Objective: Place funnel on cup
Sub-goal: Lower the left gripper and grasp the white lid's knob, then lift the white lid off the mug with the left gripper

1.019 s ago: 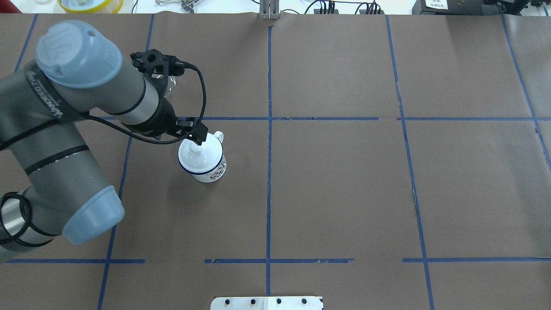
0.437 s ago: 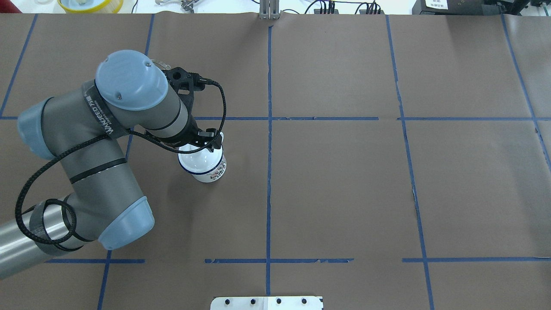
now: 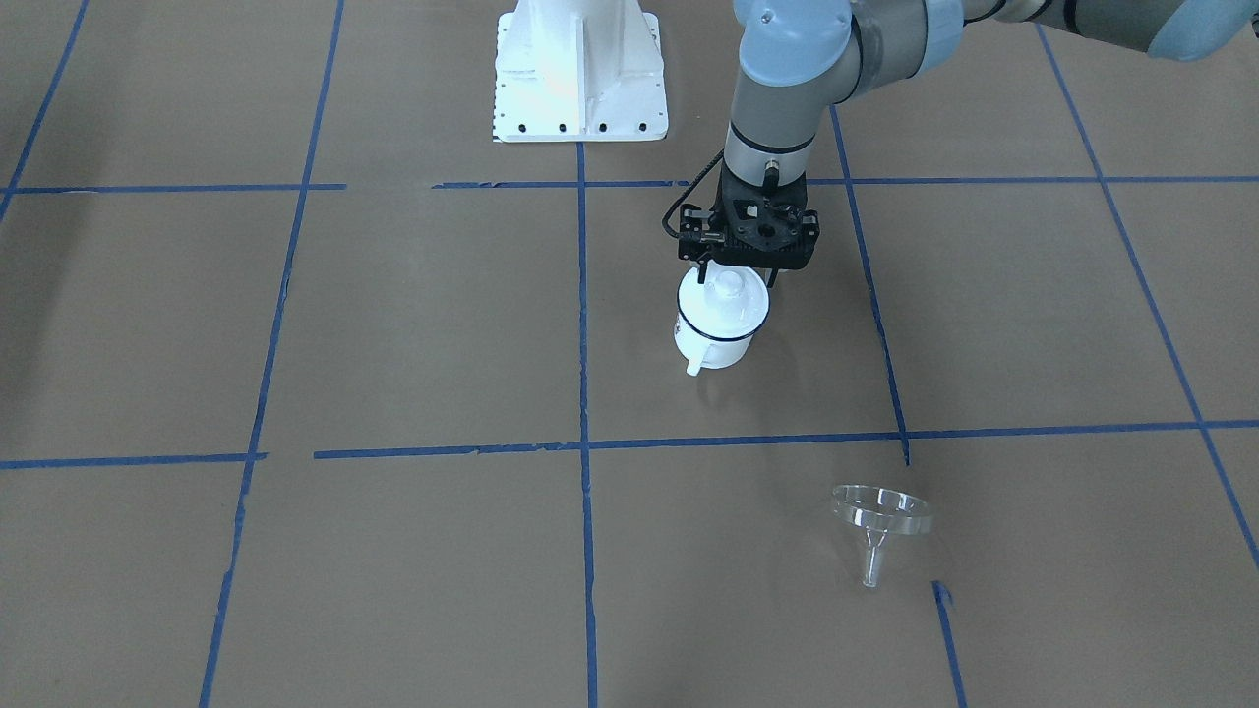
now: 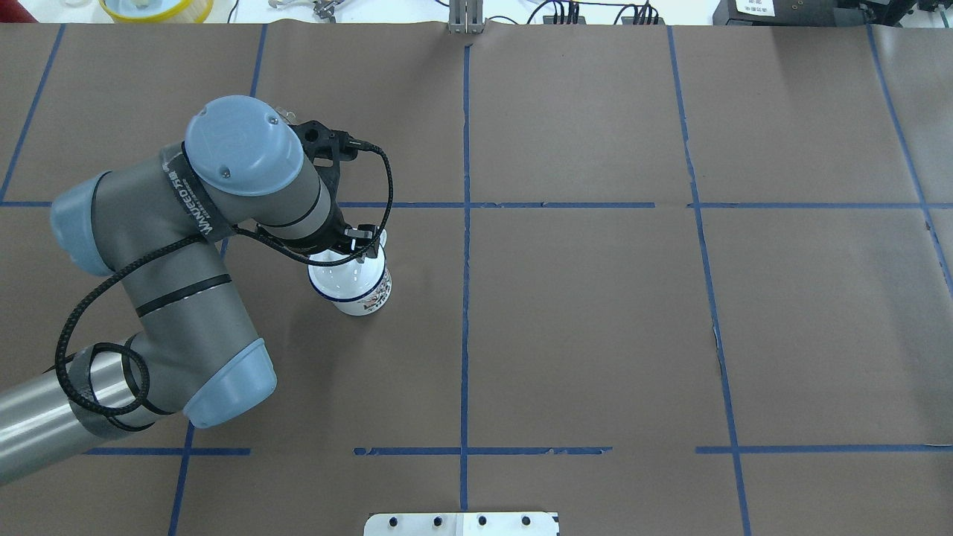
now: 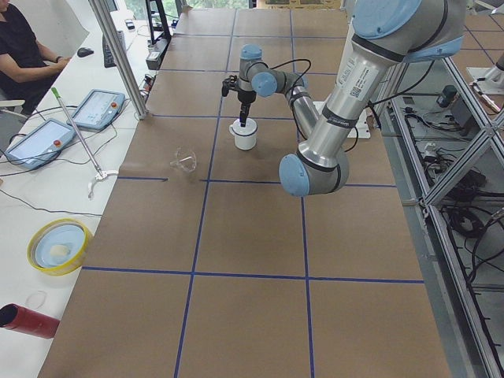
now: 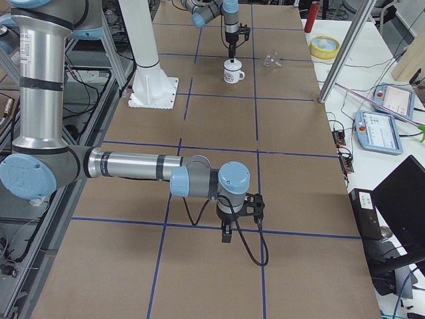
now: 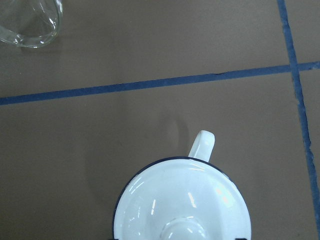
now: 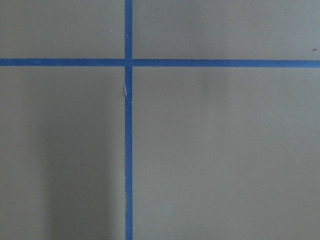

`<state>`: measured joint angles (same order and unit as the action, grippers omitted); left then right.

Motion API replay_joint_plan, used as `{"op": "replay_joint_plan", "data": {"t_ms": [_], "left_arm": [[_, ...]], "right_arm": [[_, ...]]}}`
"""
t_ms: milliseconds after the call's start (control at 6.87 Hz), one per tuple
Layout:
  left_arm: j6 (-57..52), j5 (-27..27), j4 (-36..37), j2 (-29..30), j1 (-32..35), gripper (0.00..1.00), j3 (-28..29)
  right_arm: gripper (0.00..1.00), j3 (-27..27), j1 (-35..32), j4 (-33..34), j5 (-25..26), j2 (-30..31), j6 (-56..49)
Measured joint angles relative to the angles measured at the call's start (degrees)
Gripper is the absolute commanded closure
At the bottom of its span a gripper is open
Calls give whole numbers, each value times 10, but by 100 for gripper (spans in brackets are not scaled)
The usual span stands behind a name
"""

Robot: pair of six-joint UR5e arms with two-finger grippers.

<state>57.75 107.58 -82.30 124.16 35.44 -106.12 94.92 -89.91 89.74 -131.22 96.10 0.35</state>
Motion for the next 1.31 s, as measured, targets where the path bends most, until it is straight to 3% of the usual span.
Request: {"op": "replay_joint_plan", "data": {"t_ms": [1310], "left_arm": [[-3,1,-4,6,-1,37,9]], "right_arm": [[0,0,0,0,0,0,0]]}}
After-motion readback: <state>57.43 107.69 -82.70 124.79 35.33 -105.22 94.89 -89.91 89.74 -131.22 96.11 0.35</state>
